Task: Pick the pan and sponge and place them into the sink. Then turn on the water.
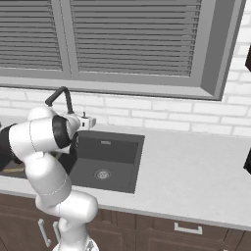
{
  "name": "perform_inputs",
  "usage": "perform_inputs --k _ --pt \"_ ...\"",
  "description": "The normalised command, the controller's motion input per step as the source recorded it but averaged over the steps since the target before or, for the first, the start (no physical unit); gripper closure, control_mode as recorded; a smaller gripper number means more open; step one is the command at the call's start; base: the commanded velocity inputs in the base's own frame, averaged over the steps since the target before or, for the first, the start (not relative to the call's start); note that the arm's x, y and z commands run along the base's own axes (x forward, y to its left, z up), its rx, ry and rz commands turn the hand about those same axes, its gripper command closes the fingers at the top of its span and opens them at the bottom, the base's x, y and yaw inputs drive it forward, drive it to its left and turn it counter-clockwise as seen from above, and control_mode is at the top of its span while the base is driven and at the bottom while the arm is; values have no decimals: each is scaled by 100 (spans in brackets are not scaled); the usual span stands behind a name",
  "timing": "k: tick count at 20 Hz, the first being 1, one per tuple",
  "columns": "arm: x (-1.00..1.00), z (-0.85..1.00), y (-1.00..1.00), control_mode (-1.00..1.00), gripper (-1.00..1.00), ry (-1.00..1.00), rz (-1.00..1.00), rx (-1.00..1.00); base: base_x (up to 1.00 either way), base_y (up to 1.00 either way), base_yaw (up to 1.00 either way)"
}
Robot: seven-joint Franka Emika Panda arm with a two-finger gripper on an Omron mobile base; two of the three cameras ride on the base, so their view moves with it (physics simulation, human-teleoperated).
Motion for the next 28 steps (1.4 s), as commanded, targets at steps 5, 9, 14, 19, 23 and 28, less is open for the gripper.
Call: perform_inputs --k 5,9,14,19,23,28 --pt "12 -9 14 -100 -100 0 0 0 0 0 0" --pt "14 -9 12 -100 -100 0 0 0 0 0 0" --pt "16 -12 12 -100 -100 0 0 0 0 0 0" --pt "12 -23 3 -100 -100 -1 0 0 0 0 0" --pt "7 -30 0 -100 -100 -3 0 0 0 0 0" --pt "2 -24 0 -100 -100 -4 0 0 0 0 0"
